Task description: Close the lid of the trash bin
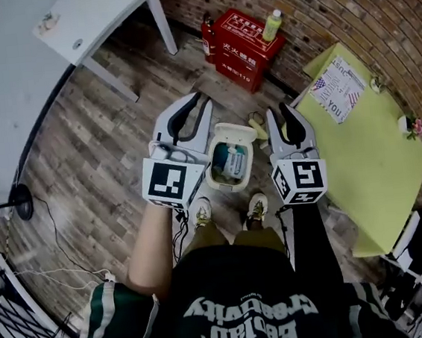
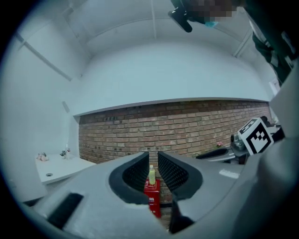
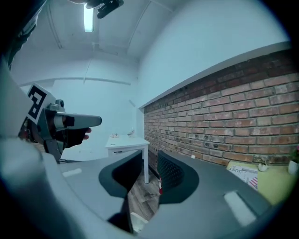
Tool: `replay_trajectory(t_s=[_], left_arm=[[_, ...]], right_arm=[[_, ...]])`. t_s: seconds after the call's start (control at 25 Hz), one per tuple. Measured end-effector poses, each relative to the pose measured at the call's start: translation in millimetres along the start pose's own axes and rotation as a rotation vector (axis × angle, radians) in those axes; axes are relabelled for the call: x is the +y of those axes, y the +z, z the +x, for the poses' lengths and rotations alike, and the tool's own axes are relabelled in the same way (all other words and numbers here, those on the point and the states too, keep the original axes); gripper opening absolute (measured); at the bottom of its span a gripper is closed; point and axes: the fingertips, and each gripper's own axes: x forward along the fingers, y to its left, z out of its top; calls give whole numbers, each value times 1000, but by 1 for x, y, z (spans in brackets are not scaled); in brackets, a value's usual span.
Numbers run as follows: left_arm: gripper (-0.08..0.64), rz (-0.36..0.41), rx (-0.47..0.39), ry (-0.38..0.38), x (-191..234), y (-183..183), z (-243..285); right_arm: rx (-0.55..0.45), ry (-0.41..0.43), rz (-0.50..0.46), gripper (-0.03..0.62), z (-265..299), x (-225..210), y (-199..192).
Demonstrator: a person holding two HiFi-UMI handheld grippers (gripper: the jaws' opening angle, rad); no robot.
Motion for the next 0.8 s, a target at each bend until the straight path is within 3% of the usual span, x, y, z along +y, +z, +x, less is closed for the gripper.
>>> replay_trajectory(t_s=[0.2, 0.32, 0.48, 0.8], left_arm=[[63, 1, 24, 100, -4, -10, 9], [74, 8, 57, 128, -9, -24, 10], [77, -18, 84, 155, -9, -41, 2], [77, -64, 103, 115, 4, -77, -1]], right_arm=[[31, 196, 86, 103, 16, 2, -16], [52, 254, 108, 103, 24, 4, -30], [71, 283, 147, 101, 29, 10, -48], [141, 244, 169, 101, 47, 25, -100]])
